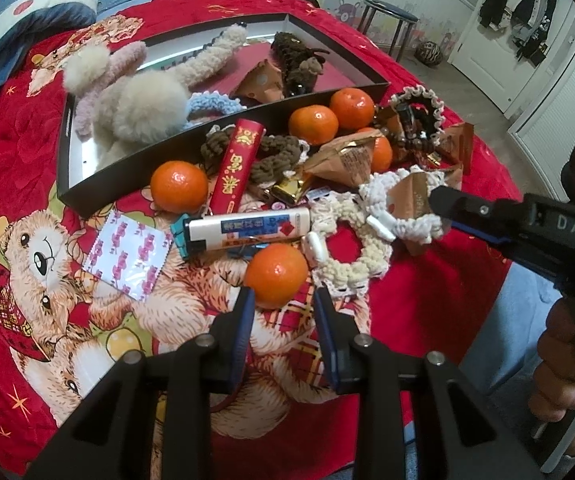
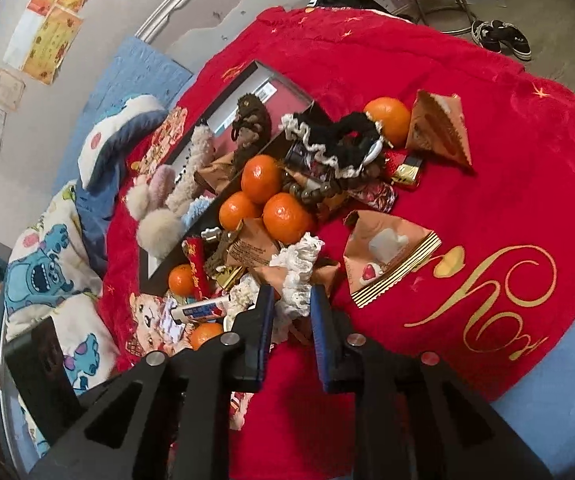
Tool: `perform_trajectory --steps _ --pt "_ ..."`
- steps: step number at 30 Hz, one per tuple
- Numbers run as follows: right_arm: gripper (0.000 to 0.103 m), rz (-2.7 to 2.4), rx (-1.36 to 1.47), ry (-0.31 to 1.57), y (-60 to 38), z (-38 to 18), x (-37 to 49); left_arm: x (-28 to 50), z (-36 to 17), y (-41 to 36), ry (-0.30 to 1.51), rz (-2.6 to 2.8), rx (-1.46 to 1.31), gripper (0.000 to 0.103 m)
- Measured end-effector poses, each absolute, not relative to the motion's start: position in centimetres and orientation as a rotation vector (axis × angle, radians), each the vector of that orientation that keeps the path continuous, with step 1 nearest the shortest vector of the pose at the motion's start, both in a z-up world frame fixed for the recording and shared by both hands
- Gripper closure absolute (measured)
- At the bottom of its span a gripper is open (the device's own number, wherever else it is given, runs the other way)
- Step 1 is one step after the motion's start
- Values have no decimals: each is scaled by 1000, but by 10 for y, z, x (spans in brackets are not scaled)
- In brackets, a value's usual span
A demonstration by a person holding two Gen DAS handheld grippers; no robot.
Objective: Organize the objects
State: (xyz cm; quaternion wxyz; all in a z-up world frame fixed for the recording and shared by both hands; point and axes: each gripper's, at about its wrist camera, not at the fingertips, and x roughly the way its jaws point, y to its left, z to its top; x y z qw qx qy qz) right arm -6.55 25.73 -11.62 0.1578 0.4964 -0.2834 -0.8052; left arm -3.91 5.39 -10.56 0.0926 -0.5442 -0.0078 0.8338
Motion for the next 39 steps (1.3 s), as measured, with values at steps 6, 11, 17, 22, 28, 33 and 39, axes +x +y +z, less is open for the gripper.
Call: perform_trajectory --steps 6,11,17,22,28,33,39 --pt "93 -2300 1394 -796 255 -113 -63 -38 -103 51 -50 2481 -1606 81" --pt "93 -2310 1351 -790 254 -104 -58 -38 -104 53 -30 2477 -1605 81" --pt "93 -2307 1323 -858 262 -99 -53 -41 -104 52 -35 2492 -1604 81" --pt "93 -2323 1307 -873 267 -96 -51 -45 -105 55 8 2515 -1594 80" --pt "93 -2315 1315 -867 264 -98 -50 -48 -106 58 36 2531 -1578 77" --pt "93 -2316 1303 -858 263 -96 -49 -48 -109 66 73 2508 -1578 59" --pt "92 -2303 1329 -876 264 -101 -51 -56 -124 63 53 2474 -1662 59"
